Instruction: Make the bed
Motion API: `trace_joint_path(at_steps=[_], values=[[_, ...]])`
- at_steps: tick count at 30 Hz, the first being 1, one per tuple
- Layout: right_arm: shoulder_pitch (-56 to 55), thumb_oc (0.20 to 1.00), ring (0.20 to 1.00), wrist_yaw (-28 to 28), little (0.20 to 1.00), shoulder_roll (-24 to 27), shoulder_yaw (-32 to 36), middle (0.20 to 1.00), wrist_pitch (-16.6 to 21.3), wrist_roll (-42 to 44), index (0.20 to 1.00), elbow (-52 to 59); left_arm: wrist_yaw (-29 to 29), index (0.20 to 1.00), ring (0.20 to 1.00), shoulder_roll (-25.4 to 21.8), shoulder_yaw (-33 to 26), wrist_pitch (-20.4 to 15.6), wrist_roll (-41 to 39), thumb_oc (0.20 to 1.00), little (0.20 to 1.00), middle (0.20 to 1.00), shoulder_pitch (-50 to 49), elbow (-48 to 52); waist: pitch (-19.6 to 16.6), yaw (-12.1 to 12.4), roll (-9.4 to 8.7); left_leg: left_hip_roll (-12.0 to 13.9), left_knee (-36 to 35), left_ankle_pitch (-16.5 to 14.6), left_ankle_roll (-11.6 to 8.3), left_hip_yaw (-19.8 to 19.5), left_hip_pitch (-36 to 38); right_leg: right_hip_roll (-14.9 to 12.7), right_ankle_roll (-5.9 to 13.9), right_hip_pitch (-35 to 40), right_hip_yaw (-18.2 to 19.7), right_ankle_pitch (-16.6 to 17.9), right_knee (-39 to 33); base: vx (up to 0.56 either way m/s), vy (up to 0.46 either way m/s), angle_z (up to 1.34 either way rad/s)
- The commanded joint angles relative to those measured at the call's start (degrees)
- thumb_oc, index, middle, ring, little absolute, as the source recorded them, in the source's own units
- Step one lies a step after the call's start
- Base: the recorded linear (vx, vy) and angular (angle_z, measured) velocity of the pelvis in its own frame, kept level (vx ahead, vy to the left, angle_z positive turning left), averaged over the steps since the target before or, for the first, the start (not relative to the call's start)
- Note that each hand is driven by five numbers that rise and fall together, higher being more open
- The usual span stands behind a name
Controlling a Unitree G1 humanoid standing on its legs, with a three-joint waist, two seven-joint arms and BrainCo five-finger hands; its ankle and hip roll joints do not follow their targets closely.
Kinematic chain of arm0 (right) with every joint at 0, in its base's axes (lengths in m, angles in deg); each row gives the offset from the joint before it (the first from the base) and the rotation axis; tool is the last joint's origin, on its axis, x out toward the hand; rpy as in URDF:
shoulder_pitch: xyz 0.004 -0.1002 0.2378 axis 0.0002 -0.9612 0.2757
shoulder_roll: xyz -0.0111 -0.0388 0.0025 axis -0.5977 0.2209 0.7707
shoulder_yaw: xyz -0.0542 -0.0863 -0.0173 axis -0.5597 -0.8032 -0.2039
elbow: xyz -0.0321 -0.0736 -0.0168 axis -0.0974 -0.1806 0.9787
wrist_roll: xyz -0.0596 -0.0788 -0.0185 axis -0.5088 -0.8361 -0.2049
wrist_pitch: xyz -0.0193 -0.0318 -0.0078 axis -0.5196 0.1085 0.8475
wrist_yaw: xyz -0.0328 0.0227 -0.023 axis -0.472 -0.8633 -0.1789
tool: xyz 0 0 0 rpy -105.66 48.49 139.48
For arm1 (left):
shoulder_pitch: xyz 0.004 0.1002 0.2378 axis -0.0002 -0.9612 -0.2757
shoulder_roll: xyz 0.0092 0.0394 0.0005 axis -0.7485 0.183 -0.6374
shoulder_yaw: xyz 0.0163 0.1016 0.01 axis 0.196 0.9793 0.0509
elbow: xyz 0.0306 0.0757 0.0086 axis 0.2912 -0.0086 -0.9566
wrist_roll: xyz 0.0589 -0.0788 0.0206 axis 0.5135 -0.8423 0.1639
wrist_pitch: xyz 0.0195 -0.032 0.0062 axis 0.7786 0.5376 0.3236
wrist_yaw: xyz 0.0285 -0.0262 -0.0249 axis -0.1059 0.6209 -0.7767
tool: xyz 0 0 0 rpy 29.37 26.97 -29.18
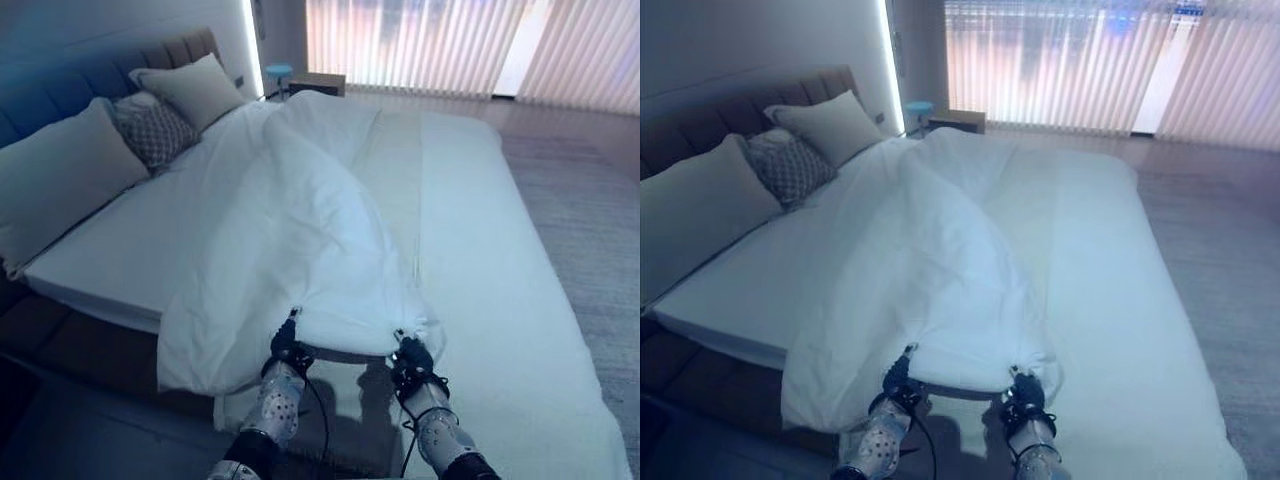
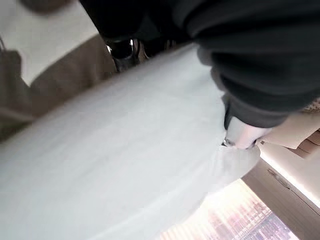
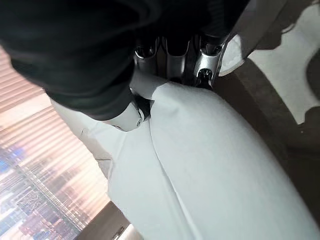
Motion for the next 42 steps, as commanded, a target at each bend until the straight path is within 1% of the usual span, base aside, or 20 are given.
trace_joint_path(at_steps=[1,2,3,5,7,11,12,13,14,15,19,20,23,25,27,28,31,36,39,42], values=[[-4.26,0.200,0.200,-1.51,0.200,8.48,8.06,0.200,3.82,3.77,0.200,0.49,-0.96,0.200,0.200,-10.73,-13.77,-11.09,1.81,0.200,0.200,0.200,-0.70,9.92,-4.01,1.65,0.89,1.81,-1.92,4.26,0.97,-2.18,-0.25,-5.60,6.44,-4.51,4.81,0.53,1.88,-0.06,0.662,0.04],[-4.06,0.200,0.200,-1.00,0.200,8.67,8.23,0.200,3.65,4.27,0.200,1.32,-1.16,0.200,0.200,-11.27,-13.74,-11.40,2.11,0.200,0.200,0.200,-0.37,10.47,-3.69,1.76,1.08,1.73,-0.63,2.39,0.52,-2.36,-0.05,-6.91,7.09,-5.76,5.86,0.87,3.38,-0.08,0.656,-0.19],[-4.10,0.200,0.200,-0.61,0.200,9.04,8.48,0.200,3.43,4.49,0.200,2.31,-0.75,0.200,0.200,-11.66,-13.55,-11.80,1.92,0.200,0.200,0.200,-0.09,11.39,-3.54,1.55,0.75,0.08,1.09,-2.91,0.59,-2.54,-0.18,-9.14,8.22,-6.48,7.21,2.93,3.53,-0.10,0.671,-0.24],[-4.73,0.200,0.200,-0.31,0.200,9.48,9.56,0.200,2.65,3.69,0.200,2.52,-0.06,0.200,0.200,-12.32,-11.43,-11.20,3.91,0.200,0.200,0.200,1.16,11.37,-2.94,0.78,-0.65,-4.36,5.13,-9.04,1.90,0.01,-1.42,-14.35,9.30,-5.80,8.05,11.55,0.95,-0.14,0.654,-0.35],[-3.85,0.200,0.200,-1.29,0.200,9.42,10.37,0.200,2.89,2.22,0.200,2.70,-0.30,0.200,0.200,-13.98,-10.24,-11.38,6.11,0.200,0.200,0.200,1.62,11.95,-1.32,1.25,-1.46,-7.43,8.30,-11.16,3.42,2.45,-2.93,-16.78,8.24,-8.85,6.29,20.10,-0.52,-0.30,0.657,-0.16],[-0.65,0.200,0.200,-1.30,0.200,8.08,8.80,0.200,4.05,2.95,0.200,0.43,-1.24,0.200,0.200,-16.07,-10.01,-9.98,8.72,0.200,0.200,0.200,1.89,12.26,0.45,2.94,1.49,-9.63,1.35,-4.46,5.68,4.49,-3.66,-11.55,5.26,-10.16,-0.44,9.07,11.30,-0.35,0.610,-0.67],[-0.65,0.200,0.200,-1.29,0.200,8.08,8.80,0.200,4.05,2.95,0.200,0.43,-1.24,0.200,0.200,-16.08,-10.01,-9.98,8.72,0.200,0.200,0.200,1.89,12.26,0.44,2.91,1.47,-9.65,1.31,-4.42,5.68,4.48,-3.66,-11.58,5.26,-10.18,-0.45,9.05,11.33,-0.27,0.493,-0.07],[-0.54,0.200,0.200,-0.55,0.200,7.97,7.57,0.200,3.46,1.89,0.200,0.15,-0.81,0.200,0.200,-17.18,-9.98,-9.03,11.36,0.200,0.200,0.200,0.97,14.17,-0.23,4.15,1.89,-10.85,-2.05,-2.15,6.82,4.77,-3.93,-7.21,3.53,-7.43,-4.81,2.34,16.45,-0.16,0.282,0.38],[-0.53,0.200,0.200,-0.54,0.200,7.96,7.57,0.200,3.46,1.89,0.200,0.14,-0.83,0.200,0.200,-17.18,-9.99,-9.00,11.38,0.200,0.200,0.200,0.95,14.22,-0.29,4.04,1.87,-10.88,-2.19,-1.97,6.82,4.67,-3.99,-7.25,3.50,-7.46,-4.92,2.41,16.38,-0.29,0.505,0.38],[-0.06,0.200,0.200,0.01,0.200,7.96,6.38,0.200,2.82,0.58,0.200,-0.37,-0.81,0.200,0.200,-17.51,-10.57,-8.31,12.73,0.200,0.200,0.200,-0.11,16.03,-0.97,5.24,1.46,-12.76,-4.52,-0.25,7.40,5.55,-3.73,-2.15,2.48,-4.18,-7.96,-3.18,19.53,-0.22,0.308,0.18],[0.81,0.200,0.200,-0.34,0.200,7.78,4.84,0.200,2.97,0.21,0.200,0.05,-1.23,0.200,0.200,-16.87,-10.09,-8.03,13.80,0.200,0.200,0.200,0.26,16.89,-2.56,6.77,-0.48,-16.89,-7.20,4.11,6.58,4.98,-5.16,7.86,-0.14,1.46,-3.10,-9.48,14.27,-0.22,0.231,0.06],[2.02,0.200,0.200,-0.67,0.200,8.03,4.35,0.200,3.37,0.33,0.200,-0.24,-1.46,0.200,0.200,-16.65,-9.68,-8.26,13.87,0.200,0.200,0.200,1.07,16.57,-2.96,7.36,-0.65,-17.94,-7.94,6.18,6.18,5.03,-6.89,8.96,-1.54,3.67,-1.52,-10.02,6.73,-0.24,0.123,0.11],[2.63,0.200,0.200,-1.58,0.200,9.50,4.54,0.200,3.83,0.19,0.200,0.25,-1.27,0.200,0.200,-16.30,-8.97,-7.91,13.98,0.200,0.200,0.200,1.90,16.73,-2.32,6.99,-0.09,-19.12,-4.74,7.20,3.81,4.32,-11.46,10.36,-2.20,3.49,0.32,-8.39,3.18,-0.24,0.122,0.41],[3.09,0.200,0.200,-1.96,0.200,10.83,4.87,0.200,4.07,0.08,0.200,1.00,-1.00,0.200,0.200,-15.63,-7.77,-8.10,13.83,0.200,0.200,0.200,3.25,17.27,-0.50,5.97,0.05,-18.09,1.65,7.02,1.99,8.67,-15.33,8.33,-2.27,4.28,-1.60,-7.71,1.16,-0.29,0.193,0.92],[3.21,0.200,0.200,-2.27,0.200,11.25,4.99,0.200,4.12,-0.54,0.200,1.38,-0.94,0.200,0.200,-15.51,-7.67,-8.13,13.89,0.200,0.200,0.200,3.68,17.04,-0.07,5.26,-0.10,-16.10,3.71,5.20,3.12,11.78,-15.28,7.35,-2.03,3.66,-2.02,-6.47,0.83,-0.18,0.170,1.06],[2.86,0.200,0.200,-1.83,0.200,11.29,4.93,0.200,3.59,-0.73,0.200,1.56,-0.58,0.200,0.200,-16.01,-7.67,-8.02,14.93,0.200,0.200,0.200,3.42,17.09,-0.48,4.98,-0.76,-14.64,4.34,1.74,5.35,10.83,-13.15,5.11,-1.10,3.69,-2.76,-5.29,-0.34,-0.07,0.226,0.65],[2.96,0.200,0.200,-1.23,0.200,11.04,4.18,0.200,3.28,-0.83,0.200,0.78,-1.64,0.200,0.200,-17.25,-8.19,-8.27,16.31,0.200,0.200,0.200,3.17,17.46,-1.68,4.95,-2.02,-10.52,4.79,0.01,5.27,4.78,-10.23,1.69,-0.01,3.37,-2.33,-4.27,-1.33,-0.03,0.295,-0.14],[4.34,0.200,0.200,-0.50,0.200,11.46,2.94,0.200,2.07,-0.55,0.200,0.13,-2.99,0.200,0.200,-17.86,-9.89,-8.99,14.58,0.200,0.200,0.200,2.85,16.84,-2.96,5.26,-0.36,0.13,0.96,6.38,1.93,-4.89,-6.67,-3.06,2.94,2.79,0.54,-3.22,-1.66,0.07,0.433,-0.11],[5.03,0.200,0.200,-0.36,0.200,11.61,2.73,0.200,1.52,-0.59,0.200,0.54,-2.89,0.200,0.200,-17.70,-10.12,-9.22,13.63,0.200,0.200,0.200,2.42,16.82,-3.01,5.86,1.01,-0.90,0.03,2.00,0.37,-7.51,-5.06,-6.20,5.19,2.21,2.74,-0.66,-2.29,0.08,0.593,-0.24],[3.22,0.200,0.200,0.40,0.200,10.73,3.56,0.200,0.35,-2.44,0.200,0.26,-1.77,0.200,0.200,-17.47,-9.17,-9.03,13.35,0.200,0.200,0.200,2.29,15.15,-2.14,5.41,-0.50,-5.68,2.13,-4.31,1.90,-2.93,-5.69,-12.28,6.44,0.92,3.86,6.41,-2.83,0.01,0.617,-0.26]])
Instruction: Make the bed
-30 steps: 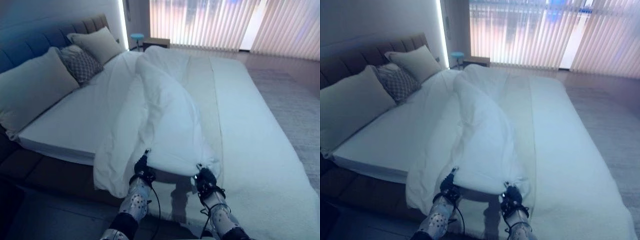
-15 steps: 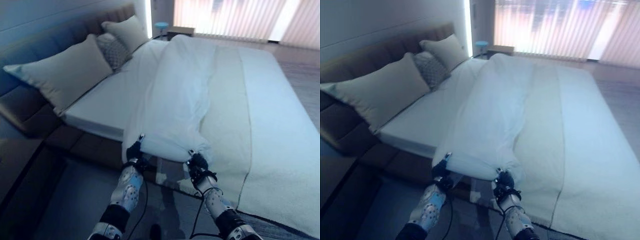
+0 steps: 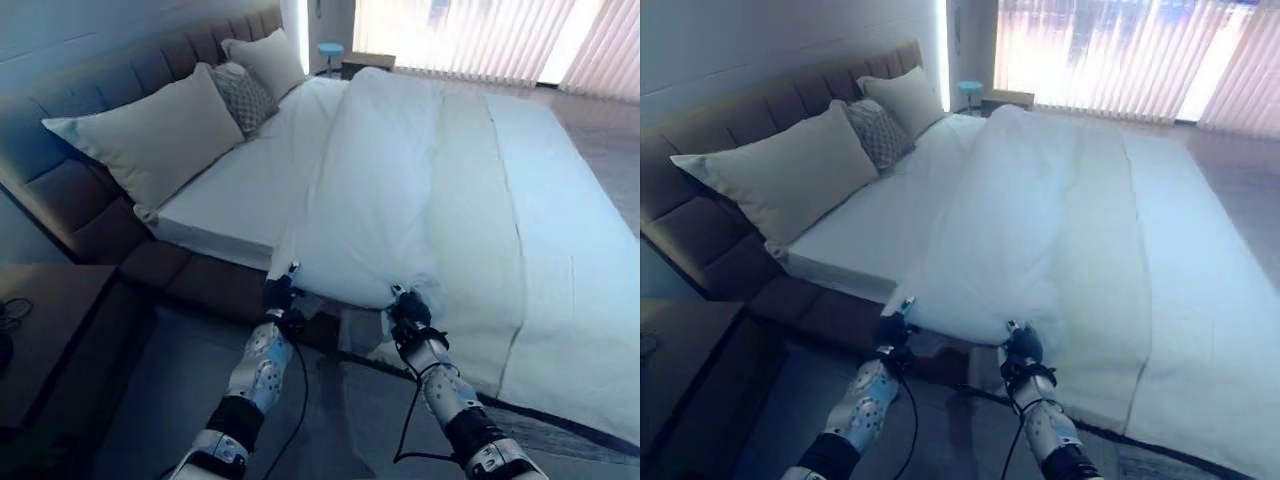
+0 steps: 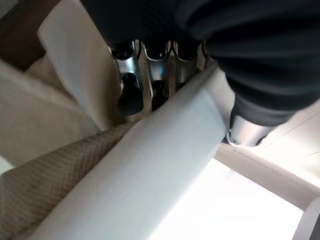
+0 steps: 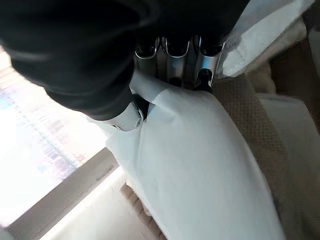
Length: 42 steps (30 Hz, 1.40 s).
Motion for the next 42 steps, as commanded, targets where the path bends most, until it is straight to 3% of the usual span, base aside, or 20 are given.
trace_joint_path(at_steps=[1,2,3,5,6,7,8,9,12,15,16,17,18,22,26,30,37,39,40,42], values=[[-6.68,0.200,0.200,-1.30,0.200,7.68,4.98,0.200,2.00,-4.51,0.200,-2.44,-1.96,0.200,0.200,-10.36,-9.72,-9.93,-0.32,0.200,0.200,0.200,-5.56,8.67,-3.83,4.01,-0.02,-2.17,0.11,0.30,5.92,1.87,-3.13,-3.79,-1.30,-5.06,1.93,13.74,-4.15,-0.11,0.570,-0.38],[-6.91,0.200,0.200,-1.34,0.200,6.79,5.05,0.200,2.08,-4.69,0.200,-3.28,-2.14,0.200,0.200,-10.68,-9.86,-9.62,0.15,0.200,0.200,0.200,-6.19,7.65,-3.21,4.41,-0.07,-2.85,-0.53,0.72,6.39,4.05,-3.50,-4.53,-1.61,-7.26,0.20,16.69,-4.02,-0.17,0.549,-0.69],[-6.91,0.200,0.200,-1.40,0.200,6.25,5.00,0.200,2.03,-4.58,0.200,-4.13,-2.32,0.200,0.200,-11.17,-10.40,-9.47,0.02,0.200,0.200,0.200,-6.69,6.54,-2.46,4.51,0.20,-2.87,-1.49,1.38,6.65,5.86,-3.62,-4.24,-1.83,-9.07,-2.21,17.28,-3.47,-0.17,0.542,-0.76],[-7.81,0.200,0.200,-0.53,0.200,5.26,4.10,0.200,1.51,-5.25,0.200,-5.73,-2.16,0.200,0.200,-11.15,-11.19,-8.86,0.65,0.200,0.200,0.200,-8.59,5.13,-2.21,4.56,1.42,-3.17,-4.98,3.00,7.53,7.30,-3.24,-0.66,-2.72,-9.54,-4.32,12.51,-1.26,-0.09,0.467,-0.67],[-7.80,0.200,0.200,-0.52,0.200,5.25,4.09,0.200,1.52,-5.25,0.200,-5.73,-2.16,0.200,0.200,-11.16,-11.20,-8.86,0.66,0.200,0.200,0.200,-8.60,5.14,-2.31,4.51,1.36,-3.25,-5.11,3.16,7.55,7.28,-3.32,-0.75,-2.71,-9.67,-4.33,12.55,-1.25,-0.06,0.513,-0.50],[-8.26,0.200,0.200,0.25,0.200,5.23,3.61,0.200,1.17,-5.14,0.200,-8.15,-1.52,0.200,0.200,-10.94,-11.58,-8.47,0.51,0.200,0.200,0.200,-10.08,3.84,-1.67,4.64,1.37,-4.62,-7.62,4.56,8.41,8.48,-2.73,4.93,-4.07,-9.71,-5.07,6.90,0.55,-0.05,0.300,-0.31],[-8.23,0.200,0.200,0.26,0.200,5.23,3.62,0.200,1.17,-5.13,0.200,-8.17,-1.52,0.200,0.200,-10.95,-11.59,-8.47,0.50,0.200,0.200,0.200,-10.07,3.83,-1.75,4.62,1.33,-4.67,-7.67,4.68,8.43,8.47,-2.85,4.88,-4.06,-9.83,-5.07,6.98,0.51,-0.10,0.491,-0.41],[-8.40,0.200,0.200,0.58,0.200,4.78,2.68,0.200,0.89,-5.21,0.200,-9.97,-1.30,0.200,0.200,-10.54,-11.76,-7.59,0.35,0.200,0.200,0.200,-10.96,2.32,-1.34,5.34,1.07,-5.87,-9.19,5.65,8.72,9.17,-2.82,8.39,-5.18,-9.24,-7.01,3.67,1.01,-0.10,0.279,-0.40],[-8.44,0.200,0.200,0.30,0.200,4.84,1.58,0.200,0.92,-6.65,0.200,-13.84,-1.03,0.200,0.200,-9.79,-11.24,-6.32,0.95,0.200,0.200,0.200,-11.21,-1.80,-0.06,5.72,0.13,-9.00,-10.55,7.28,9.18,9.21,-3.76,15.37,-7.49,-9.12,-3.51,0.35,0.23,-0.12,0.235,-0.22],[-7.89,0.200,0.200,-1.30,0.200,5.35,2.08,0.200,1.57,-6.70,0.200,-16.74,-1.19,0.200,0.200,-8.29,-9.78,-6.07,1.32,0.200,0.200,0.200,-9.87,-6.99,0.69,4.67,1.23,-10.50,-12.29,8.64,9.50,8.13,-5.73,16.19,-7.84,-10.45,0.77,2.36,-4.60,-0.11,0.117,0.22],[-7.13,0.294,0.294,-1.77,0.294,5.42,2.48,0.294,1.69,-7.03,0.294,-19.01,-1.14,0.200,0.200,-8.07,-9.17,-6.07,1.75,0.200,0.200,0.200,-9.26,-8.92,0.87,4.32,1.68,-10.78,-12.57,9.20,9.72,7.95,-6.48,16.73,-7.88,-11.54,1.90,3.14,-5.20,-0.10,0.070,0.47],[-6.60,0.683,0.683,-2.27,0.683,5.45,2.25,0.683,1.16,-9.14,0.683,-21.58,-1.42,0.219,0.219,-7.90,-8.81,-5.36,3.27,0.219,0.219,0.219,-8.86,-12.52,1.31,4.84,1.85,-10.96,-12.81,9.41,9.85,8.40,-6.74,15.97,-7.38,-11.06,-0.18,4.09,-6.83,-0.09,0.058,0.46],[-6.11,1.000,1.000,-2.33,1.000,5.69,2.34,1.000,0.90,-9.68,1.000,-22.89,-1.10,1.000,1.000,-7.67,-8.52,-4.78,3.80,1.000,1.000,1.000,-8.80,-14.16,1.12,4.77,2.05,-11.09,-12.83,9.60,9.91,8.54,-7.52,15.74,-7.18,-11.20,-0.45,4.61,-7.46,-0.06,0.042,0.19],[-4.41,1.000,1.000,-2.12,1.000,6.86,3.66,1.000,-0.82,-13.23,1.000,-34.26,-0.01,1.000,1.000,-6.98,-7.26,-2.04,9.42,1.000,1.000,1.000,-7.81,-27.72,0.53,3.83,3.07,-11.29,-12.83,9.56,10.18,8.42,-7.26,16.38,-7.41,-10.52,0.23,5.20,-9.23,0.03,0.013,0.29],[-5.13,1.000,1.000,-0.27,1.000,9.12,4.22,1.000,-3.88,-23.14,1.000,-44.27,1.96,1.000,1.000,-6.83,-9.13,0.20,14.77,1.000,1.000,1.000,-9.10,-38.41,-0.32,3.33,3.11,-11.29,-12.83,8.82,10.26,8.33,-5.24,16.59,-7.52,-8.68,-0.15,5.05,-10.23,0.11,-0.027,0.02],[-8.59,1.000,1.000,1.02,1.000,13.20,7.47,1.000,-6.96,-31.95,1.000,-51.56,4.04,1.000,1.000,-8.74,-10.50,3.40,26.27,1.000,1.000,1.000,-12.87,-46.84,-1.71,2.29,3.09,-10.91,-12.83,7.70,10.16,8.87,-2.13,16.75,-7.69,-5.98,-0.84,4.00,-10.21,0.16,-0.066,-0.03],[-10.54,1.000,1.000,0.03,1.000,16.68,12.34,1.000,-6.55,-31.89,1.000,-51.22,3.92,1.000,1.000,-9.86,-12.03,4.29,28.23,1.000,1.000,1.000,-15.00,-48.48,-1.81,1.08,3.91,-9.92,-12.83,6.44,10.06,9.00,1.10,16.81,-8.53,-4.91,-0.36,0.68,-5.69,0.10,-0.076,0.03],[-9.32,1.000,1.000,0.00,1.000,17.33,12.05,1.000,-5.58,-30.36,1.000,-47.72,4.09,1.000,1.000,-9.68,-11.82,3.55,26.19,1.000,1.000,1.000,-14.08,-46.58,-0.55,0.63,4.09,-9.75,-8.90,5.50,9.78,9.32,0.24,16.42,-9.07,-5.74,-0.13,-0.51,-2.70,-0.04,-0.075,-0.02],[-7.56,1.000,1.000,0.79,1.000,17.93,9.88,1.000,-4.47,-29.79,1.000,-42.21,4.10,1.000,1.000,-9.49,-10.69,2.41,23.20,1.000,1.000,1.000,-12.67,-42.10,1.63,0.57,3.81,-10.43,-1.89,4.49,8.62,10.26,-3.27,15.52,-9.48,-6.49,-0.42,-1.11,-1.02,-0.07,-0.046,0.01],[-5.97,1.000,1.000,1.16,1.000,18.65,8.05,1.000,-4.10,-30.38,1.000,-39.45,4.39,1.000,1.000,-9.53,-9.83,1.92,21.52,1.000,1.000,1.000,-11.96,-38.32,3.12,1.08,3.61,-11.10,2.45,3.84,8.25,9.99,-5.75,15.38,-9.72,-7.05,-0.21,-1.60,-0.03,-0.10,-0.044,0.19]])
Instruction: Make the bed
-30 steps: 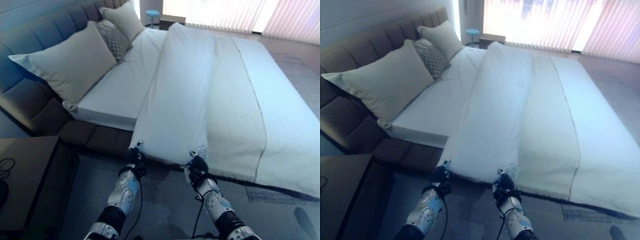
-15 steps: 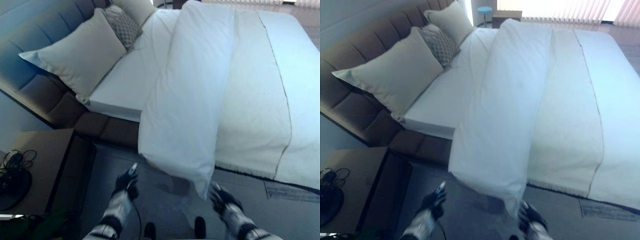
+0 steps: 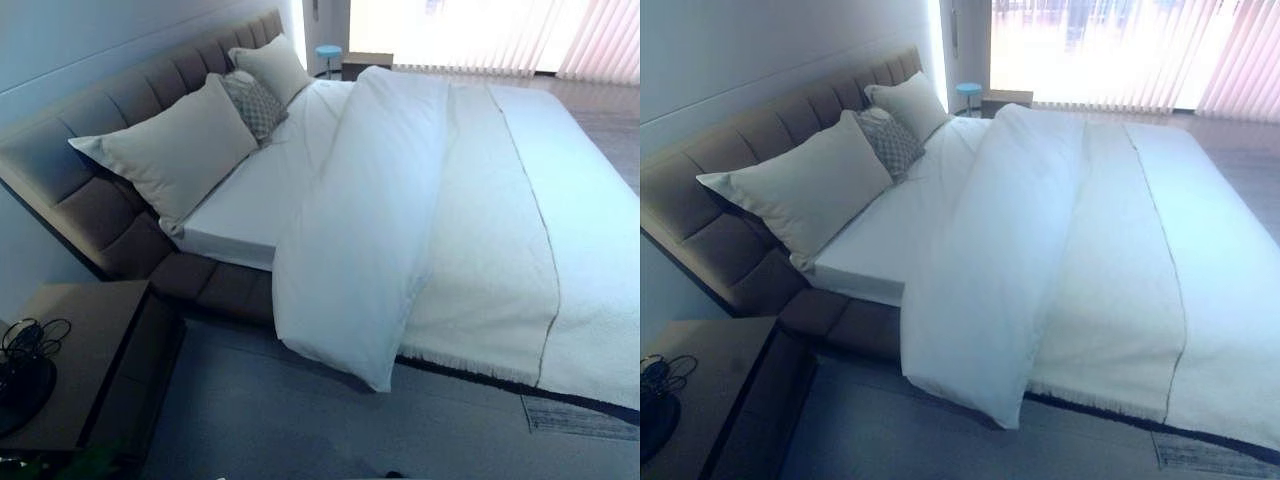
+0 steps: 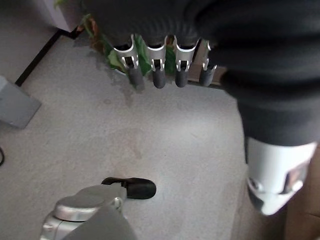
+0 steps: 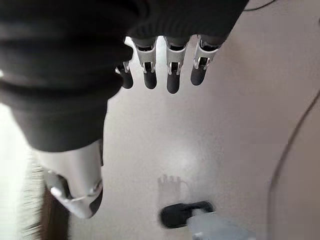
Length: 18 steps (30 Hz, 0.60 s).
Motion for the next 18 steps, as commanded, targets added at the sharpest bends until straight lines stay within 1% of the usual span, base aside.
trace_joint_path(at_steps=[1,2,3,4,5,6,7,8,9,10,11,12,13,15,16,17,18], values=[[8.23,1.000,1.000,0.14,1.000,2.61,-4.63,1.000,3.02,0.04,1.000,6.38,0.26,1.000,1.000,-0.59,2.34,-3.59,-5.00,1.000,1.000,1.000,4.82,7.53,5.77,0.62,-1.76,-8.53,12.52,-2.02,2.53,0.90,-6.56,1.37,-0.14,-0.67,1.67,-5.75,6.24,-0.07,-0.021,0.25],[9.49,1.000,1.000,0.29,1.000,3.01,-5.77,1.000,3.05,-0.07,1.000,8.87,0.51,1.000,1.000,-0.74,3.02,-3.78,-5.92,1.000,1.000,1.000,5.61,9.05,5.96,0.94,-1.85,-8.59,12.07,-1.72,2.61,0.03,-8.40,1.17,-0.04,-1.07,1.99,-5.89,6.16,0.01,0.008,0.05],[11.21,1.000,1.000,0.63,1.000,3.78,-7.25,1.000,3.19,-0.25,1.000,10.91,0.80,1.000,1.000,-1.09,4.21,-4.15,-7.41,1.000,1.000,1.000,6.63,11.66,6.18,1.24,-1.82,-8.04,10.19,-1.46,2.93,0.05,-10.05,0.99,0.30,-0.90,2.27,-6.20,6.02,0.15,0.040,-0.21],[14.15,1.000,1.000,0.71,1.000,4.65,-9.58,1.000,2.79,-0.74,1.000,14.22,1.41,1.000,1.000,-2.03,6.33,-4.18,-8.20,1.000,1.000,1.000,8.78,13.60,5.68,1.72,-1.69,-6.14,6.91,1.61,3.13,0.55,-13.46,1.06,0.67,-0.71,2.66,-6.36,5.36,0.14,0.036,-0.19],[14.17,1.000,1.000,0.70,1.000,4.64,-9.57,1.000,2.77,-0.75,1.000,14.24,1.41,1.000,1.000,-2.04,6.33,-4.18,-8.21,1.000,1.000,1.000,8.81,13.58,5.69,1.72,-1.74,-6.18,6.81,1.65,3.14,0.58,-13.40,1.01,0.67,-0.72,2.68,-6.41,5.40,0.22,0.069,-0.17],[18.44,1.000,1.000,1.13,1.000,5.63,-12.73,1.000,2.64,-0.99,1.000,16.76,1.39,1.000,1.000,-3.71,9.19,-4.43,-8.47,1.000,1.000,1.000,12.41,16.43,6.14,2.51,-1.71,-4.99,4.67,5.04,2.51,1.09,-16.39,1.17,0.95,0.26,3.10,-6.90,4.73,0.12,0.043,-0.12],[18.47,1.000,1.000,1.13,1.000,5.64,-12.73,1.000,2.65,-0.98,1.000,16.75,1.40,1.000,1.000,-3.71,9.18,-4.42,-8.47,1.000,1.000,1.000,12.43,16.43,6.04,2.49,-1.67,-4.96,4.61,5.13,2.50,1.05,-16.52,1.21,0.94,0.13,3.07,-6.82,4.70,0.18,0.067,-0.31],[20.79,1.000,1.000,1.28,1.000,5.68,-14.01,1.000,2.54,-0.72,1.000,16.95,1.75,1.000,1.000,-4.74,10.35,-4.51,-8.93,1.000,1.000,1.000,14.57,17.64,6.25,2.98,-1.74,-4.50,3.68,6.56,2.04,1.54,-18.16,1.27,1.04,0.74,3.50,-7.17,4.25,0.13,0.067,-0.40],[22.46,1.000,1.000,1.59,1.000,5.56,-14.82,1.000,2.30,-0.19,1.000,18.20,2.26,1.000,1.000,-5.72,11.04,-4.42,-10.17,1.000,1.000,1.000,16.01,19.83,6.43,3.39,-1.83,-4.21,4.58,6.69,1.94,2.00,-18.67,1.19,1.19,1.19,4.16,-7.46,4.04,0.21,0.138,-0.37],[23.24,1.000,1.000,2.68,1.000,5.16,-15.59,1.000,2.04,0.70,1.000,20.73,3.01,1.000,1.000,-6.37,11.44,-4.53,-11.91,1.000,1.000,1.000,16.36,22.88,6.32,3.48,-1.87,-4.11,5.07,5.52,2.48,2.50,-17.90,0.97,1.48,1.48,4.87,-8.04,4.07,0.22,0.293,-0.15],[26.04,1.000,1.000,3.74,1.000,4.67,-17.36,1.000,2.08,2.07,1.000,24.64,4.38,1.000,1.000,-6.98,13.53,-4.63,-14.89,1.000,1.000,1.000,19.11,25.92,6.82,3.49,-2.45,-4.75,6.23,4.94,3.22,3.64,-19.04,-0.51,2.44,1.14,5.49,-7.70,3.59,0.15,0.250,-0.04],[26.05,1.000,1.000,3.74,1.000,4.68,-17.36,1.000,2.08,2.07,1.000,24.64,4.39,1.000,1.000,-6.97,13.52,-4.63,-14.90,1.000,1.000,1.000,19.12,25.91,6.70,3.51,-2.40,-4.69,6.20,5.02,3.20,3.62,-19.19,-0.44,2.43,0.98,5.49,-7.63,3.58,0.10,0.264,-0.05],[27.91,1.000,1.000,3.84,1.000,4.39,-18.27,1.000,2.00,2.77,1.000,26.20,4.92,1.000,1.000,-7.57,14.31,-4.49,-16.19,1.000,1.000,1.000,20.47,26.80,7.06,3.61,-2.73,-4.79,6.68,4.40,3.59,4.28,-19.41,-1.11,3.01,0.13,5.98,-7.43,4.23,0.06,0.189,-0.45],[30.89,1.000,1.000,4.17,1.000,3.47,-20.03,1.000,2.44,5.03,1.000,29.90,5.73,1.000,1.000,-8.71,15.68,-4.44,-19.24,1.000,1.000,1.000,23.69,28.30,8.03,3.83,-3.16,-4.73,8.01,2.95,4.63,5.58,-19.92,-2.39,4.22,-2.84,6.62,-6.62,7.90,0.07,0.228,-0.77],[30.90,1.000,1.000,4.17,1.000,3.48,-20.03,1.000,2.44,5.03,1.000,29.90,5.73,1.000,1.000,-8.70,15.68,-4.44,-19.24,1.000,1.000,1.000,23.71,28.29,7.88,3.88,-3.12,-4.65,7.96,3.04,4.61,5.59,-20.11,-2.31,4.20,-3.06,6.65,-6.51,7.88,0.04,0.349,-0.59],[36.87,1.000,1.000,3.53,1.000,3.01,-21.88,1.000,3.20,9.30,1.000,32.51,6.39,1.000,1.000,-11.46,17.92,-4.50,-24.59,1.000,1.000,1.000,29.67,30.02,11.09,3.30,-2.67,-4.57,8.47,1.85,5.58,6.70,-19.73,-3.66,4.83,-9.01,6.04,-3.95,14.81,0.02,0.267,-0.36],[36.90,1.000,1.000,3.54,1.000,3.01,-21.88,1.000,3.20,9.30,1.000,32.48,6.40,1.000,1.000,-11.47,17.92,-4.50,-24.59,1.000,1.000,1.000,29.70,30.00,11.12,3.31,-2.68,-4.57,8.48,1.84,5.58,6.71,-19.73,-3.66,4.84,-9.03,6.06,-3.96,14.84,0.05,0.349,-0.25]])
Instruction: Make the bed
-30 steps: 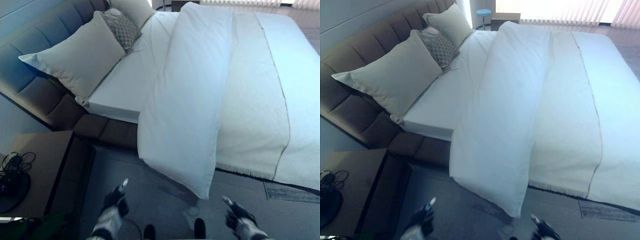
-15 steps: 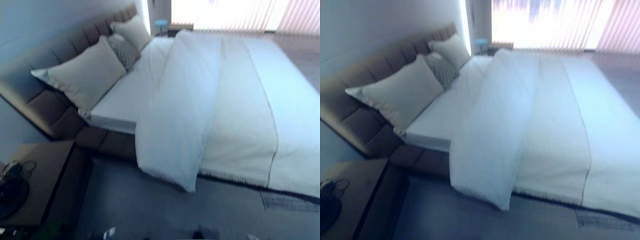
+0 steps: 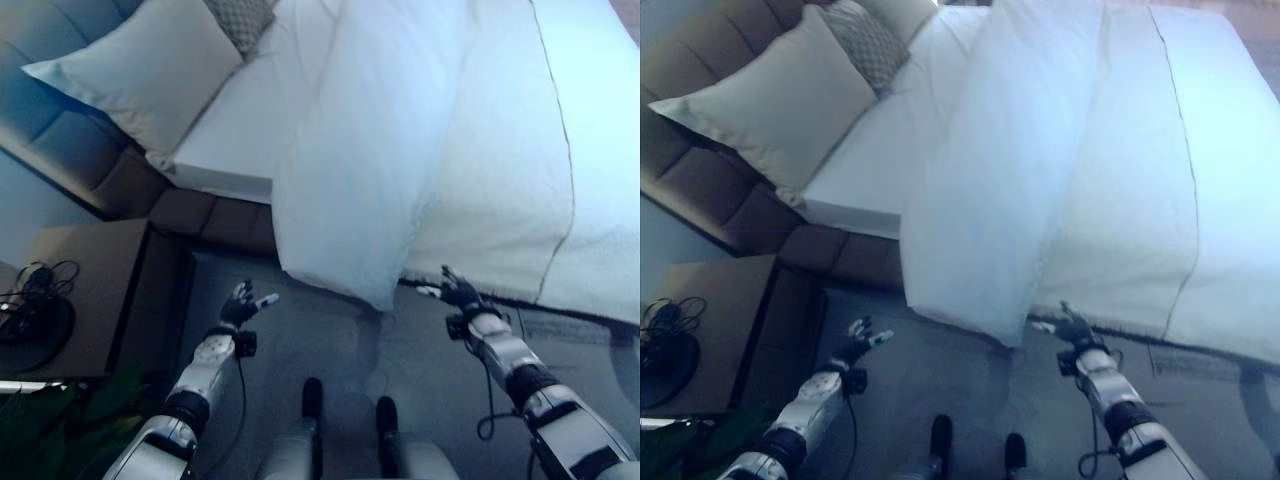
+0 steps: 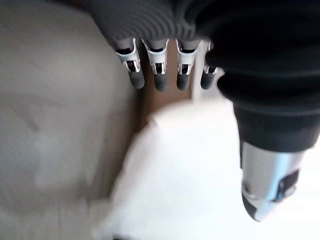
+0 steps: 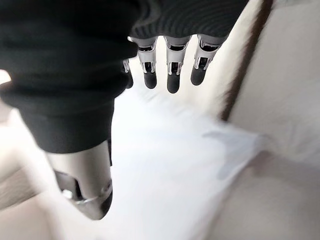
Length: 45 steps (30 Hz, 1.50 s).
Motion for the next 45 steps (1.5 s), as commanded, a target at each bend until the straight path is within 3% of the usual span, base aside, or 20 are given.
trace_joint_path(at_steps=[1,5,7,8,16,28,39,45], values=[[5.98,1.000,1.000,-0.34,1.000,0.95,-0.32,1.000,3.22,7.50,1.000,1.41,1.47,1.000,1.000,-4.89,2.45,-2.46,-7.72,1.000,1.000,1.000,5.24,1.49,1.52,-0.13,0.20,0.13,5.47,-2.18,-0.74,2.07,-5.58,-5.04,3.69,3.32,-3.28,-0.55,5.53,0.04,0.154,-0.27],[14.29,1.000,1.000,0.64,1.000,-1.96,0.31,1.000,6.46,22.72,1.000,1.36,3.98,1.000,1.000,-5.24,5.09,-3.10,-16.75,1.000,1.000,1.000,14.38,2.81,3.26,0.19,0.36,-0.54,4.86,-3.27,-0.66,3.40,-6.08,-5.26,3.22,1.34,-6.81,0.33,0.04,0.06,0.154,-0.14],[16.96,1.000,1.000,2.24,1.000,-2.72,0.63,1.000,7.45,27.27,1.000,1.22,5.60,1.000,1.000,-4.83,5.75,-2.53,-19.78,1.000,1.000,1.000,17.20,2.38,3.69,0.04,0.18,-1.08,3.97,-3.41,-0.64,3.67,-5.77,-4.15,3.18,-0.60,-6.60,1.59,-2.89,0.11,0.060,-0.11],[20.65,1.000,1.000,3.58,1.000,-2.50,-0.03,1.000,8.25,32.39,1.000,0.53,7.61,1.000,1.000,-4.09,6.44,-1.98,-23.93,1.000,1.000,1.000,21.29,1.99,5.02,-1.01,-0.20,-2.45,3.91,-3.77,-0.52,3.30,-5.84,-1.83,3.32,-5.04,-5.21,4.41,-6.01,0.13,0.036,-0.16],[29.15,1.000,1.000,7.33,1.000,-4.06,-2.54,1.000,10.50,44.82,1.000,3.77,11.31,1.000,1.000,-1.03,8.43,-0.18,-34.54,1.000,1.000,1.000,31.73,4.81,6.58,-1.24,-0.65,-3.48,6.21,-3.54,-1.28,1.48,-11.88,-1.34,2.75,-6.98,-6.27,7.28,-8.78,0.04,-0.035,0.09],[46.67,1.000,1.000,5.62,1.000,-7.46,-6.07,1.000,12.20,49.06,1.000,-4.10,7.86,1.000,1.000,1.51,6.22,-3.90,-41.43,1.000,1.000,1.000,47.31,-0.15,8.27,-0.68,-0.88,-3.13,0.23,1.80,-3.17,-2.25,-20.75,-0.14,2.55,-16.60,-8.58,8.65,-9.99,0.02,-0.066,0.07],[58.14,1.000,1.000,-1.71,1.000,-5.78,-9.91,1.000,13.58,49.92,1.000,-15.90,-3.00,1.000,1.000,-1.73,5.99,-12.38,-38.36,1.000,1.000,1.000,59.59,-7.50,10.93,0.20,-0.28,-3.62,2.61,0.05,-4.53,-4.22,-33.73,-0.63,3.43,-28.06,-9.56,8.89,-9.74,0.04,-0.015,0.07],[61.95,1.000,1.000,-7.46,1.000,-3.85,-12.90,1.000,12.84,45.79,1.000,-22.97,-8.96,1.000,1.000,-4.37,10.25,-12.82,-34.29,1.000,1.000,1.000,65.03,-14.52,11.77,1.12,0.57,-3.68,1.74,0.90,-5.40,-4.55,-37.92,-1.01,3.74,-31.79,-10.47,9.54,-10.82,0.03,-0.001,0.08]])
